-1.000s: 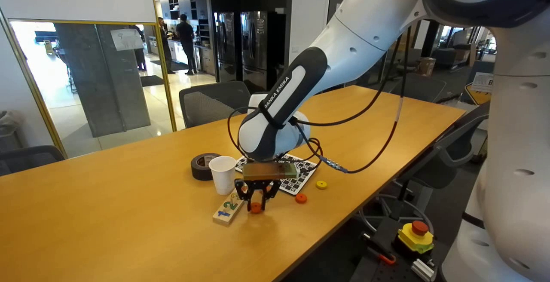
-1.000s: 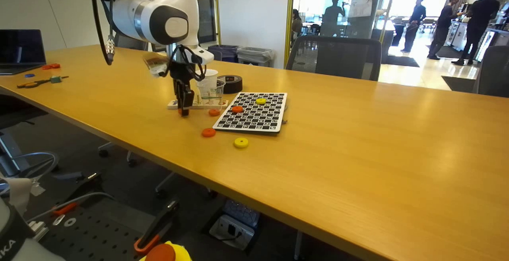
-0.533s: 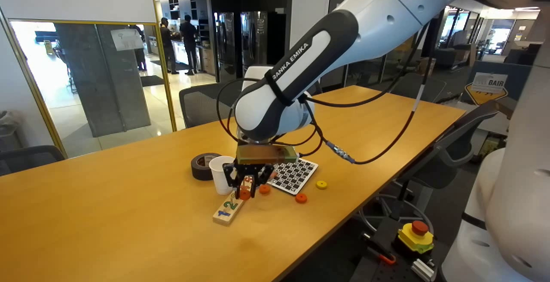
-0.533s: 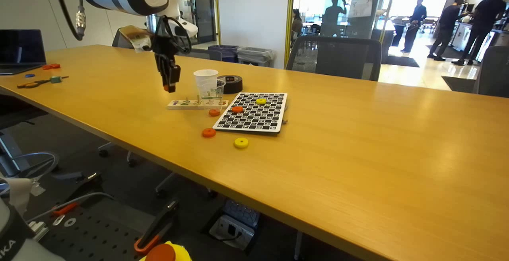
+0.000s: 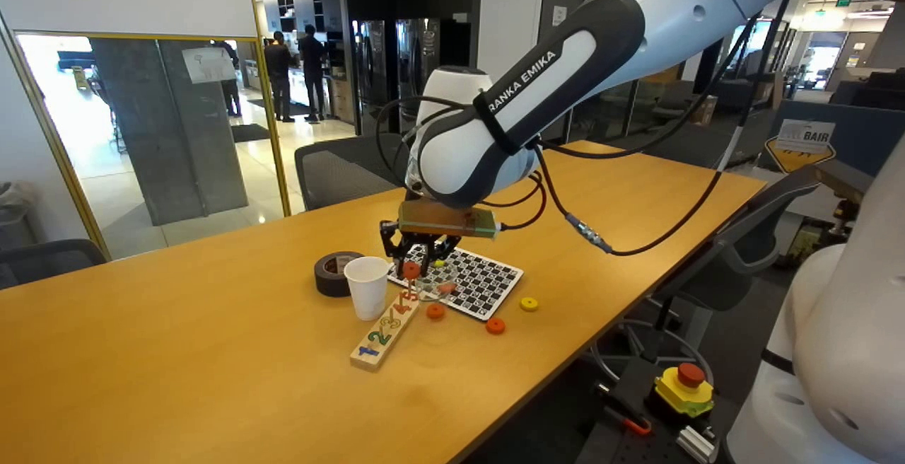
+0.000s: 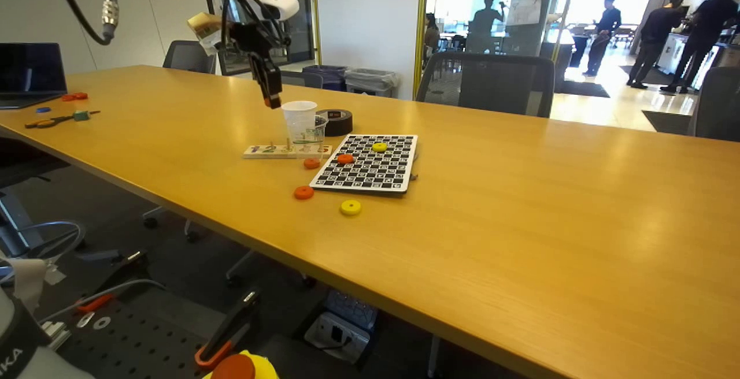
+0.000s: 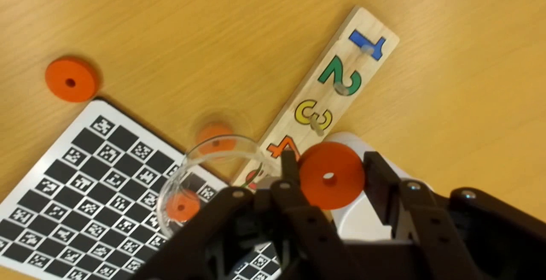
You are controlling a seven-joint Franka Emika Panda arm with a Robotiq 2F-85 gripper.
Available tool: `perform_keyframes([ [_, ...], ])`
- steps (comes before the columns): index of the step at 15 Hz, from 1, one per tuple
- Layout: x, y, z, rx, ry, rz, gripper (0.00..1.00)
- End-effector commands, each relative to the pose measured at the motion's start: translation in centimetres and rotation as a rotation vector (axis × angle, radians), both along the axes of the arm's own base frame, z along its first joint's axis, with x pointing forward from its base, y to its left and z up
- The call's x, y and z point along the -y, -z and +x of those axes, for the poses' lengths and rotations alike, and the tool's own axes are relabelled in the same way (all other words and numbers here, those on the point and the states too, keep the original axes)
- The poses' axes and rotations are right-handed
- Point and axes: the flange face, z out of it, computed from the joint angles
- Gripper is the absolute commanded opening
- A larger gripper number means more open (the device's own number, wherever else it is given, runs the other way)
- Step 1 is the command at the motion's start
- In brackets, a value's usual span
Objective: Pick up the orange and yellow objects and put them in the two cups
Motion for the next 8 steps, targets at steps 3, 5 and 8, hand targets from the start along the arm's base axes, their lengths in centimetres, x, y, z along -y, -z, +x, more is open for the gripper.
perform_keyframes([
  [3, 4.3, 0.0, 2.3, 0.018, 0.099, -0.026, 0.17],
  [5, 5.4, 0.5, 2.8, 0.000, 0.110, -0.018, 0.17],
  [8, 6.1, 1.2, 3.5, -0.022, 0.121, -0.011, 0.17],
])
